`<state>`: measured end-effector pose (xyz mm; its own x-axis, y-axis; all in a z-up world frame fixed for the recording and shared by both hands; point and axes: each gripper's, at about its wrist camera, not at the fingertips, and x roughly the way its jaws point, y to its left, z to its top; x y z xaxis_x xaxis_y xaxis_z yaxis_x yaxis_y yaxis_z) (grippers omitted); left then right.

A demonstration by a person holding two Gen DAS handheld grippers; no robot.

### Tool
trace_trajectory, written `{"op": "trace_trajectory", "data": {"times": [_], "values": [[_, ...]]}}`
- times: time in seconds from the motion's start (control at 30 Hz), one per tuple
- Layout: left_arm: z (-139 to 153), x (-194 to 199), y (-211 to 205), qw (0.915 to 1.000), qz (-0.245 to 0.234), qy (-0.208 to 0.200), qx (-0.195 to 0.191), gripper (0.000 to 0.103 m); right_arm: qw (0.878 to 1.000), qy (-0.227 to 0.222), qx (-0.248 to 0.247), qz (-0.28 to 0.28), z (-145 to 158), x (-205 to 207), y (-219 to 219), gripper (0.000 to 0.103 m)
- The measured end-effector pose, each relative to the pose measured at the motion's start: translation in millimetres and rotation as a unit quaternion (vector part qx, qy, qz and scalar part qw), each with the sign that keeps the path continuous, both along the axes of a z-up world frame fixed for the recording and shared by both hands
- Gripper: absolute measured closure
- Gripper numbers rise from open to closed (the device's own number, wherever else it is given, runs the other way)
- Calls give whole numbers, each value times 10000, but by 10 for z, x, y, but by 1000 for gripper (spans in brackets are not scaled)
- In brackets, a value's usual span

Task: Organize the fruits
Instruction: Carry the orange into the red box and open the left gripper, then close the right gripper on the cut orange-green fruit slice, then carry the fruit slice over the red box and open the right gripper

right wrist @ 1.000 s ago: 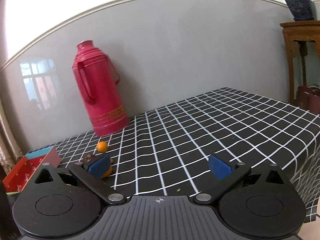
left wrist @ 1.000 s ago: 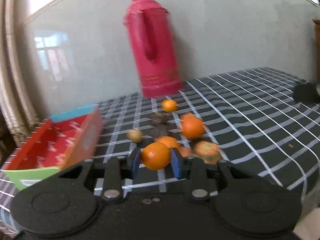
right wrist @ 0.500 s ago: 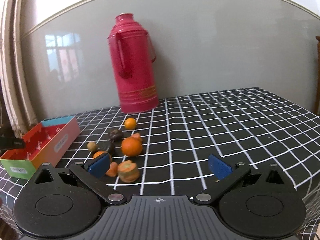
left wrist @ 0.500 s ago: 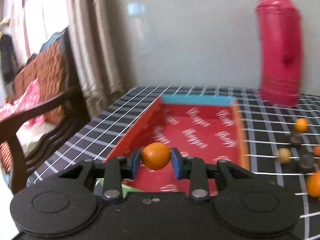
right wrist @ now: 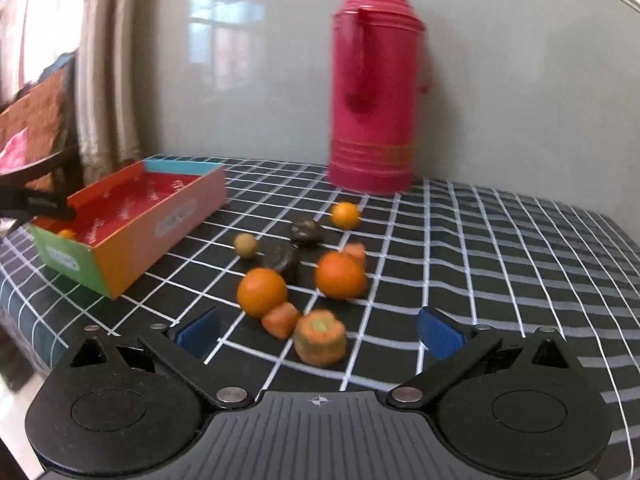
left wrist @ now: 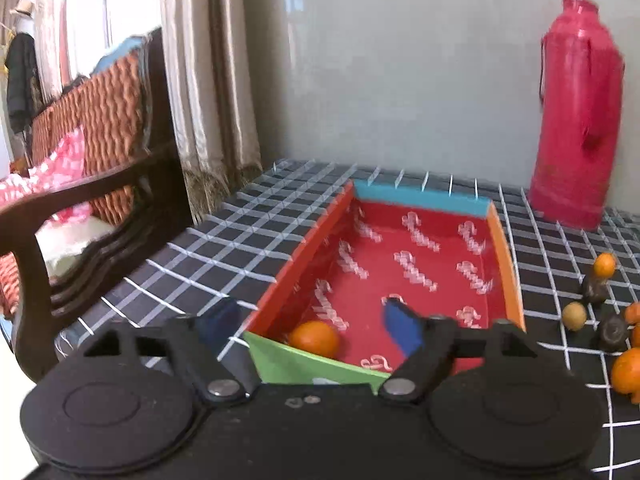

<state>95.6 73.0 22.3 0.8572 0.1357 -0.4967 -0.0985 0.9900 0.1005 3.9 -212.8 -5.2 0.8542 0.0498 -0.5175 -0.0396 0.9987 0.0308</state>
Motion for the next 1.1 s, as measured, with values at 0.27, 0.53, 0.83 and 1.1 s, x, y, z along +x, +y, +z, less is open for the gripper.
{"op": "trace_trajectory", "data": {"times": [0.27, 0.53, 0.83, 1.1], "values": [[164, -190, 112, 9984, 29, -567, -52, 19, 9993, 7, 375, -18, -181, 93, -181, 0], [194, -154, 235, 9979, 219, -557, -252, 19, 9981, 290, 545, 73, -268, 150, -214, 71], [176, -151, 252, 9979, 303, -527, -238, 18, 9980, 355, 521, 8, -322, 308, -183, 69], [197, -161, 541, 9921, 1063, -560, -347, 14, 9960, -248, 753, -404, -134, 220, -186, 71]]}}
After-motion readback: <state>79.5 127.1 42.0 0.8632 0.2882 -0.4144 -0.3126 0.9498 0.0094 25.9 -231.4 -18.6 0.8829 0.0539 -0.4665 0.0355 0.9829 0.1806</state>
